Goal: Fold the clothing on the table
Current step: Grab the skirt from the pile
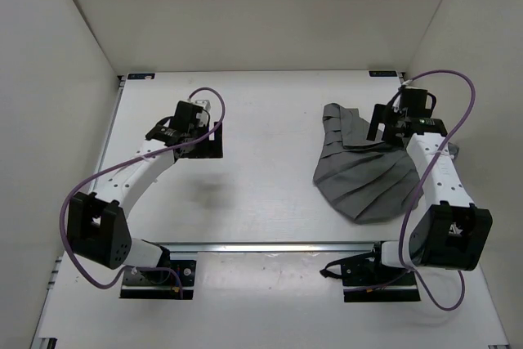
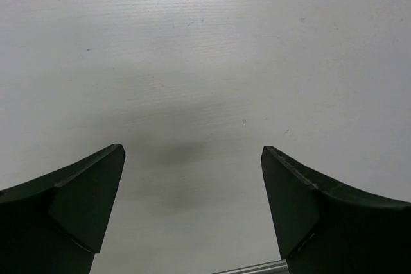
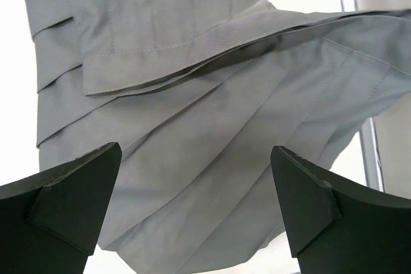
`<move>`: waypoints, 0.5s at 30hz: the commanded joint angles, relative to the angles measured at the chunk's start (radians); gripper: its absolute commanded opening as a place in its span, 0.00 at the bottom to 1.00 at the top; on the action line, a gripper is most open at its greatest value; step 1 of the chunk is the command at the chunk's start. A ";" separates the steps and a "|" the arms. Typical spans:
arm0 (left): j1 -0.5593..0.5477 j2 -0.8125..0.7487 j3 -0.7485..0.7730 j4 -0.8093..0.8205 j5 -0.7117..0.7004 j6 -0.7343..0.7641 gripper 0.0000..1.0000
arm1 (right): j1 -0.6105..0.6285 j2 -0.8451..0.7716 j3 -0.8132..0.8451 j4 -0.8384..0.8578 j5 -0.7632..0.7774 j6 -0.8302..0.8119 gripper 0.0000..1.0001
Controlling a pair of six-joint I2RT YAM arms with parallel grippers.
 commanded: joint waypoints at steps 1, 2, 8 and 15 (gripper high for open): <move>-0.015 -0.014 0.060 -0.006 -0.027 0.019 0.99 | -0.029 -0.014 0.030 0.016 0.054 -0.005 1.00; -0.015 -0.011 0.060 -0.004 -0.027 0.012 0.99 | -0.046 -0.011 0.040 0.010 0.059 -0.004 0.99; -0.013 0.005 0.085 -0.004 -0.033 0.050 0.99 | -0.118 0.007 0.053 -0.037 0.145 0.051 0.99; -0.009 0.017 0.056 0.057 0.025 0.065 0.98 | -0.153 0.053 -0.032 -0.046 0.326 0.102 0.99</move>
